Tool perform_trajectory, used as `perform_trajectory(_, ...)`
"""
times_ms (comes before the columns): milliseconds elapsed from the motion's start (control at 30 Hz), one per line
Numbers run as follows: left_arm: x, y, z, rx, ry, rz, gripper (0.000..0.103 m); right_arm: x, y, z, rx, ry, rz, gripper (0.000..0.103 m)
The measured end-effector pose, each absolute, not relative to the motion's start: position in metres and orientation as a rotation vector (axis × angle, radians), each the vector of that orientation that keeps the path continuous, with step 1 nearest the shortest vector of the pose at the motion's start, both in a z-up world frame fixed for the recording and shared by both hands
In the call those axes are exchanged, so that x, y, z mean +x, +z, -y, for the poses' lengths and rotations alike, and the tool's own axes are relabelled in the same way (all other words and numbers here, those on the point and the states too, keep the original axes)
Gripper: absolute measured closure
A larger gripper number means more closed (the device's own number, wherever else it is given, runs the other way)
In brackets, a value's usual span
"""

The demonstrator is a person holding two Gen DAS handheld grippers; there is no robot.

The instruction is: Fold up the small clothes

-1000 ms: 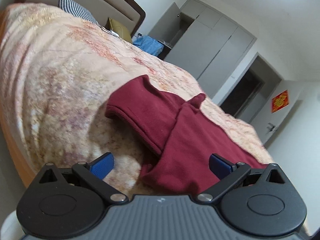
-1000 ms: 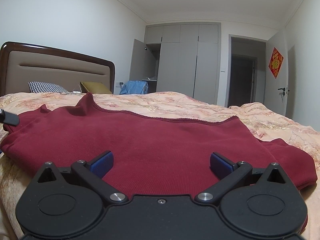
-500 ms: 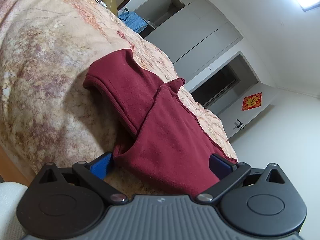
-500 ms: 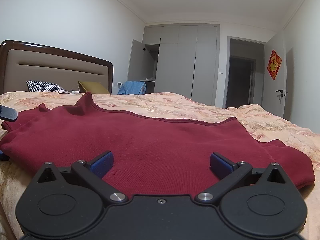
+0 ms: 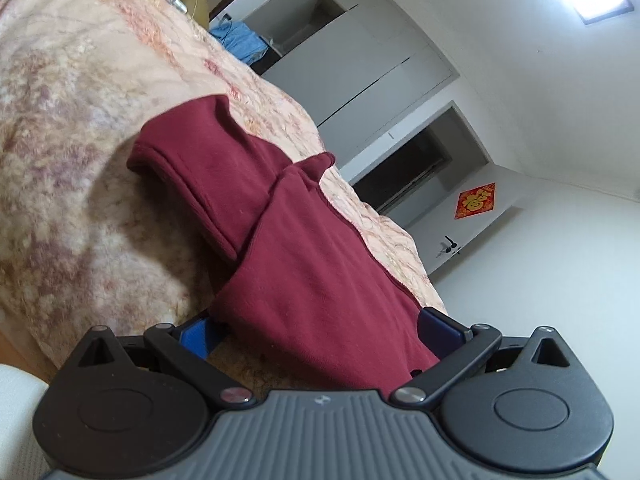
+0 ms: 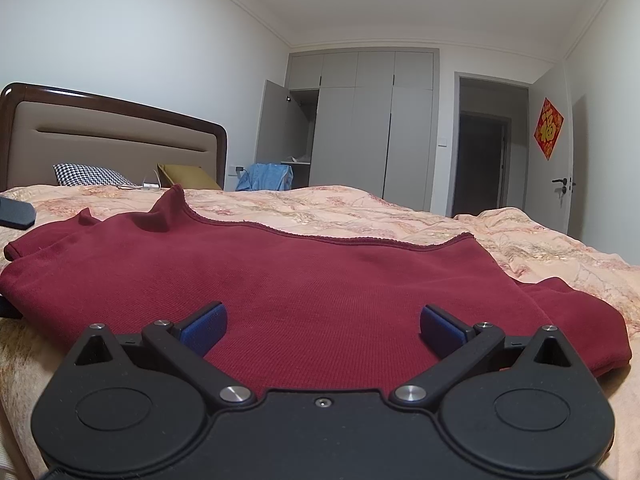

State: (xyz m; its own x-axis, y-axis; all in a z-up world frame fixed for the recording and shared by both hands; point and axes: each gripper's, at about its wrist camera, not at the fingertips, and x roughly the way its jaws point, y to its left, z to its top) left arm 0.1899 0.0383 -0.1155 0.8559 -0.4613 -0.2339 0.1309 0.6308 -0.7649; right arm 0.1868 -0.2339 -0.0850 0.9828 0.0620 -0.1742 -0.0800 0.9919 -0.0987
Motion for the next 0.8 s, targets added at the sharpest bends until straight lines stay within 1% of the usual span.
perform_trajectory(167,0.197,-0.118,-0.043,-0.847,-0.289,-0.41,0.0,0.186,-0.085,0.233,-0.108,0.069,-0.17,0.0)
perform_trajectory(233,0.202,-0.118,-0.046,-0.854,-0.269,-0.385,0.003,0.186,-0.085,0.234,-0.109,0.068,-0.169,0.0)
perform_trajectory(300,0.206,-0.118,-0.048,-0.858,-0.245,-0.371,0.018,0.186,-0.085,0.234,-0.109,0.068,-0.169,0.0)
perform_trajectory(333,0.207,-0.118,-0.049,-0.864,-0.235,-0.368,0.02,0.186,-0.085,0.234,-0.109,0.068,-0.169,0.0)
perform_trajectory(400,0.207,-0.118,-0.051,-0.882,-0.222,-0.358,0.029,0.186,-0.085,0.234,-0.11,0.067,-0.167,0.0)
perform_trajectory(500,0.21,-0.118,-0.05,-0.888,-0.212,-0.349,0.029,0.185,-0.086,0.232,-0.115,0.063,-0.163,0.0)
perform_trajectory(567,0.215,-0.117,-0.05,-0.882,-0.217,-0.345,0.025,0.185,-0.086,0.232,-0.119,0.06,-0.16,0.0)
perform_trajectory(667,0.224,-0.116,-0.049,-0.861,-0.215,-0.334,0.024,0.185,-0.086,0.232,-0.12,0.06,-0.16,0.0)
perform_trajectory(733,0.228,-0.114,-0.048,-0.838,-0.21,-0.331,0.033,0.185,-0.086,0.232,-0.12,0.06,-0.16,0.0)
perform_trajectory(800,0.228,-0.111,-0.047,-0.811,-0.207,-0.333,0.059,0.185,-0.086,0.232,-0.121,0.059,-0.159,0.0)
